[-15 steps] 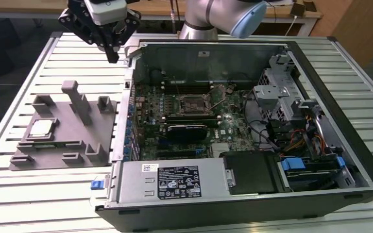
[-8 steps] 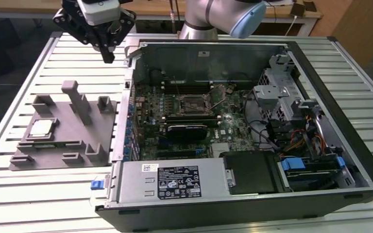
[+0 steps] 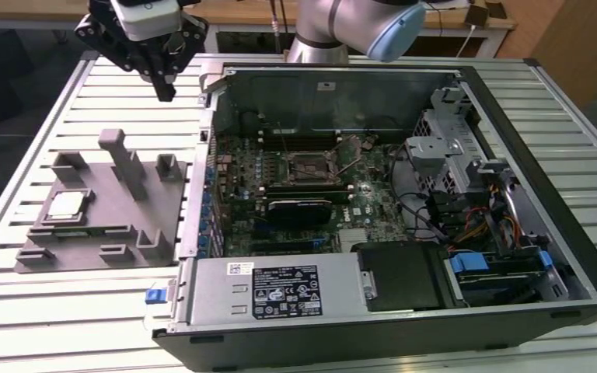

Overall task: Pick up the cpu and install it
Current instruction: 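Reach for the cpu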

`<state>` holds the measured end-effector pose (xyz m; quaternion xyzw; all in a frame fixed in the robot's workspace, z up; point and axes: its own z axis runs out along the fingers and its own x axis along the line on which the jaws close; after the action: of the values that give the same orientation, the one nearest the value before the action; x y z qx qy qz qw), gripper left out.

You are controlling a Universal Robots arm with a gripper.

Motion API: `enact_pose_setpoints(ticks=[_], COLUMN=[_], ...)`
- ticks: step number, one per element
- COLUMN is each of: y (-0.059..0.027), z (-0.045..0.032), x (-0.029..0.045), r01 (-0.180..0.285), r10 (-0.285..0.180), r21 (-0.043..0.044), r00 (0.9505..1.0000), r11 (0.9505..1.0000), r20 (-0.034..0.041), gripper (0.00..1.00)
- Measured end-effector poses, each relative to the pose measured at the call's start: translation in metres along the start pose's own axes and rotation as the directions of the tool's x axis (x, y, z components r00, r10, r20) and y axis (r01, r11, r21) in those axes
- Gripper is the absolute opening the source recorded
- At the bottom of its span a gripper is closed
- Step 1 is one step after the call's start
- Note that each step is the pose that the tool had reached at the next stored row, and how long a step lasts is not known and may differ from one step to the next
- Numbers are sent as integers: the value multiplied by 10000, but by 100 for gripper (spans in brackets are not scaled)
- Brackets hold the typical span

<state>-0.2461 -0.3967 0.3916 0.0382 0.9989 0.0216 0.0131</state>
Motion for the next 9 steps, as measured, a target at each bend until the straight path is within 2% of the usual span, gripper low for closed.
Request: enact_pose_setpoints(ticks=[9], y=[-8], z=[2], x=[107], r01=[0], r10=[0], r21=[0], r00=[10000], r11=[10000], r20=[0], gripper=[11])
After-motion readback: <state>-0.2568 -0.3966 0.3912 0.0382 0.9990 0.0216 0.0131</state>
